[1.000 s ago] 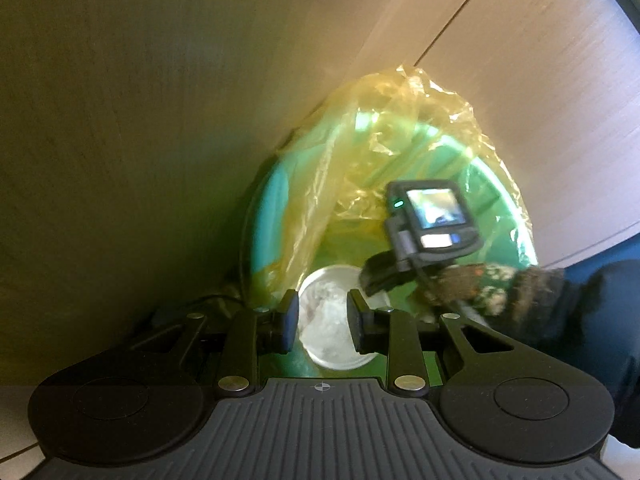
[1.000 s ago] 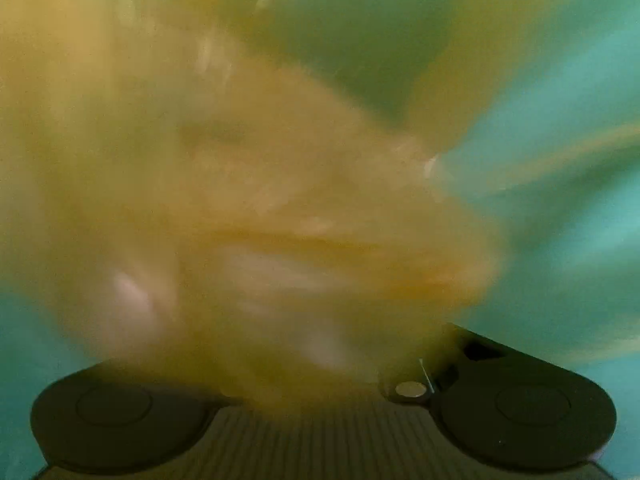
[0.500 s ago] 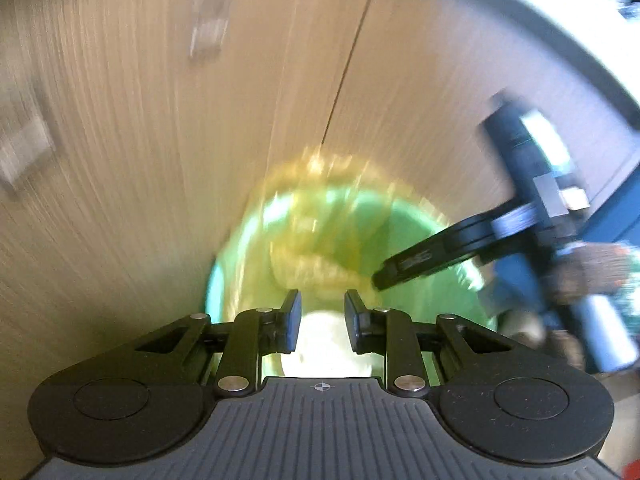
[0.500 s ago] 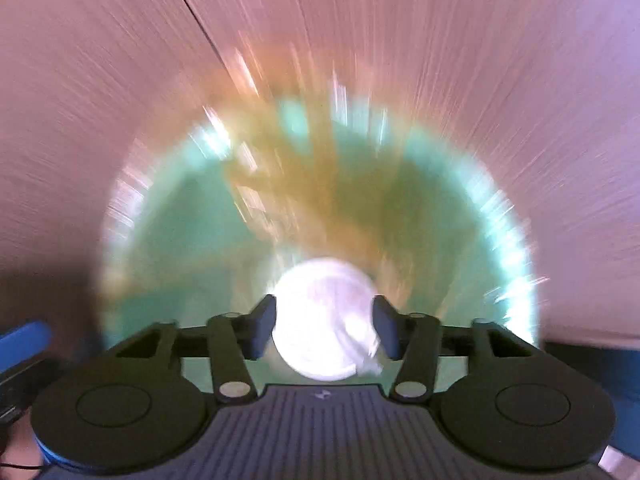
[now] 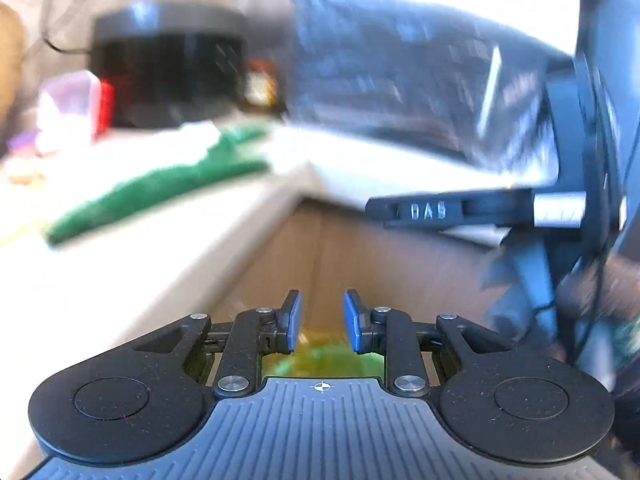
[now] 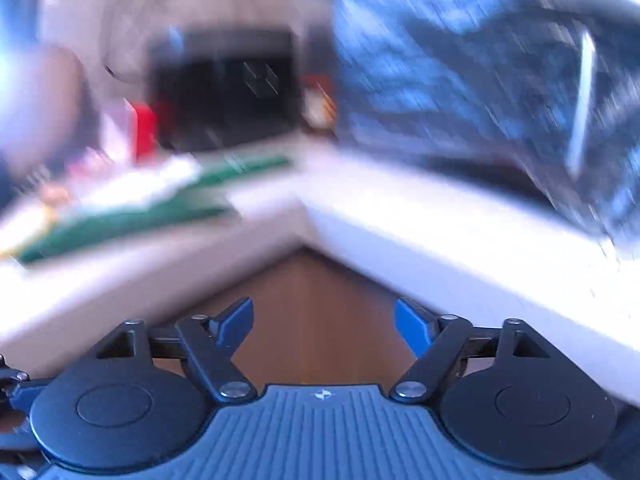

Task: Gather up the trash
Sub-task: 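Raise both tools back up to the countertop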

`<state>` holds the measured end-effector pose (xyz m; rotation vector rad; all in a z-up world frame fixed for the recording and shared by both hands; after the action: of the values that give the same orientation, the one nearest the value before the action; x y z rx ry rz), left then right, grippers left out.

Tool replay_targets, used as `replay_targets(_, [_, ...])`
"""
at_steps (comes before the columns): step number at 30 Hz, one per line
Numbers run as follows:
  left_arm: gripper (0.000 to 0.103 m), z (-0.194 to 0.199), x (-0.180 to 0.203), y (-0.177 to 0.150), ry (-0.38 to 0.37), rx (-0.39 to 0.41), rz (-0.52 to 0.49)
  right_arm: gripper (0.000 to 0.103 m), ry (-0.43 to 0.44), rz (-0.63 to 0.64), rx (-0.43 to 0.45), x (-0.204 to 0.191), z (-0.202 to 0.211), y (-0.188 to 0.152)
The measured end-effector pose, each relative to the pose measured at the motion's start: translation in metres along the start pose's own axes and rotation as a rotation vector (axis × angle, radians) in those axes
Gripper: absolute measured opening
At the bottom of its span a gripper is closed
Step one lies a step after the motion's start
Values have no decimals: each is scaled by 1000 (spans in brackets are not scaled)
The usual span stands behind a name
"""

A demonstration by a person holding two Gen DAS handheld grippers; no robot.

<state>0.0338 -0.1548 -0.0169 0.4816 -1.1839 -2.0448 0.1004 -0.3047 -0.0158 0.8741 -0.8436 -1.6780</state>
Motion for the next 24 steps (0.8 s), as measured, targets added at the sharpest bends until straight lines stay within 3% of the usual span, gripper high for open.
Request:
replay_targets(4, [27, 49, -65, 33, 61, 8, 50, 87, 158, -5, 34, -59, 6, 27])
replay_targets(8, [27, 57, -146, 41, 70, -86, 128, 87, 272, 61, -29, -117, -6, 31])
replay_targets(12, [27, 61, -225, 24, 162, -198, 277, 87, 334, 94, -85, -156, -14, 25])
replay_targets(16, [27, 63, -281, 17, 229, -140, 362, 87, 398, 46, -176, -177, -38, 15])
replay_targets(20, [27, 51, -314, 15, 260, -125, 409, 87, 424, 42, -191, -190, -52, 1])
replay_targets(22, [27, 35, -319, 14, 255, -144, 425, 73, 438, 65, -198, -200, -53, -4])
replay_targets(23, [27, 30, -321, 13, 253, -152, 424, 52, 442, 81, -204, -206, -56, -8])
replay_targets(24, [27, 25, -321, 13, 253, -163, 416, 39, 443, 95, -221, -212, -59, -10])
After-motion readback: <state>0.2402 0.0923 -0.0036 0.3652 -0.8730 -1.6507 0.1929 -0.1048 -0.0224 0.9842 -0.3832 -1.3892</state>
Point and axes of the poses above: each gripper's, at about its wrist camera, not at the fingertips, and z roughly against the way its jaws point, x to its right, y to its top, the point moved 6 cm from there along -z, roughly the way its jaws point, and after that the axes turned 13 degrees about -z, right-handed, at the moved point
